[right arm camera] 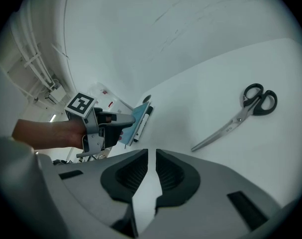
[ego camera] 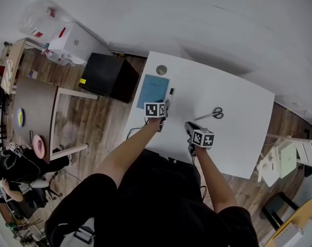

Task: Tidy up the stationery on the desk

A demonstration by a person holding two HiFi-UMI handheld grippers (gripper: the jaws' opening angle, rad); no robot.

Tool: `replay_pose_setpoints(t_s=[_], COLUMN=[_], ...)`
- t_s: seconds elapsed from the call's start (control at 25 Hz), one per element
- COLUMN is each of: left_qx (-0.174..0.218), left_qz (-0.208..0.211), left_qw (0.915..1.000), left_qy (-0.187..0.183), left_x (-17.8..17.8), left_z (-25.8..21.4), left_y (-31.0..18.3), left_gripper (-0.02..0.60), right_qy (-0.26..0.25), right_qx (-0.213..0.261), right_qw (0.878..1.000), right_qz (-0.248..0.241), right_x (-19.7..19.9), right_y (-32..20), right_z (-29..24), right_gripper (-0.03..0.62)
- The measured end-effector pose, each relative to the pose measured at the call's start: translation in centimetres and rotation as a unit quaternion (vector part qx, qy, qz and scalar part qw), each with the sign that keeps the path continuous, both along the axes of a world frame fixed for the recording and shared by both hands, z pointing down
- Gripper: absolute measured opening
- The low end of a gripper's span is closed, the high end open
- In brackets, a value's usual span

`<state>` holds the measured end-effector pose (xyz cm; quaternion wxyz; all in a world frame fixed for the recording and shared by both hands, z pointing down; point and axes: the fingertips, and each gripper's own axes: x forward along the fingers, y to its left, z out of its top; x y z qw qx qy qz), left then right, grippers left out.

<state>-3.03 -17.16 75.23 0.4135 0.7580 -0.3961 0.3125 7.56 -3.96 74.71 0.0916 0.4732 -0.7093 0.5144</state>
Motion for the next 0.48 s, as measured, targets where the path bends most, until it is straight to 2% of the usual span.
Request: replay_pose_setpoints(t_s=[0.12,0.32,0.36,0.44,0.48], left_qx=[0.005,0.013,0.014,0.032,0.047], left_qz=[0.014,0.04,0.043,0.056,0.074], left_qw=[0.9998,0.9977,0.9969,0.9941,0.9913], left_qy=[0.012,0.054,0.064,0.087,0.098], left_x=[0.2,0.1,-0.2,-0.1,0.4], left_z=[-0.6,-2.7,-3.4,-4.9,-5.6], left_y=[1.3,4.7,5.9,8.6,10.1], left_gripper=[0.146,0.144,0.127,0.026,0.018], right_qy=[0.015,0.061,0.063,0.056,0.055], right_qx=[0.011,0.033,0.031,0.03,0.03], right_qw=[1.0,0.997,0.997,0.996,0.995], right_qz=[0.011,0.031,0.041,0.062,0.072], right_x=[0.7,1.6,1.5,1.4,1.6], right_y=[0.4,2.2,2.9,4.1,4.6], right_z=[-0.7,-3.1,-3.6,-4.6,-5.0], right_gripper=[0.066,0.066,0.066,0.066,0.066])
